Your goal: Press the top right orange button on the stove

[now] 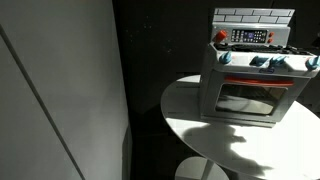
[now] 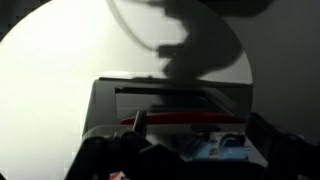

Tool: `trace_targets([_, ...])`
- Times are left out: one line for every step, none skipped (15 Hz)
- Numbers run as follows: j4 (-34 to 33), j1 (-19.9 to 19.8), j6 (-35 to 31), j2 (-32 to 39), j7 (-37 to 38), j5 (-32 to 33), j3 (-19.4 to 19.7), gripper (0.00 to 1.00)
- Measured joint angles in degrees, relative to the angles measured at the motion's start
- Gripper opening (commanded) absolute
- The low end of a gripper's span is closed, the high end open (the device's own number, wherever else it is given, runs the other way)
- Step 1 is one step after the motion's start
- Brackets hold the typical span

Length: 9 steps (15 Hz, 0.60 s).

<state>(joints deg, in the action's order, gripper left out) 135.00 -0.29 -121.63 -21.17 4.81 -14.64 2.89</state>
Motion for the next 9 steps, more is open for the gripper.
trace_targets([-0.91, -0.13, -0.95, 1.02, 0.39, 0.41, -0.06, 1.0])
trace_targets([-1.93, -0.3, -1.82, 2.07, 0.83, 0.93, -0.13, 1.0])
trace_targets([-3.03, -0.53, -2.83, 3.18, 1.55, 1.75, -0.21, 1.0])
trace_targets([-4.24, -0.8, -3.73, 4.39, 2.51, 2.77, -0.3, 1.0])
trace_targets([-5.47, -1.11, -4.57, 5.63, 3.51, 3.91, -0.41, 1.0])
trace_targets([-6.7, -1.38, -5.25, 6.81, 4.52, 4.99, -0.46, 1.0])
trace_targets([-8.04, -1.62, -5.89, 8.07, 5.56, 6.19, -0.48, 1.0])
trace_targets([-9.34, -1.85, -6.6, 9.24, 6.68, 7.37, -0.49, 1.0])
trace_targets([-10.73, -2.09, -7.31, 10.48, 7.83, 8.63, -0.5, 1.0])
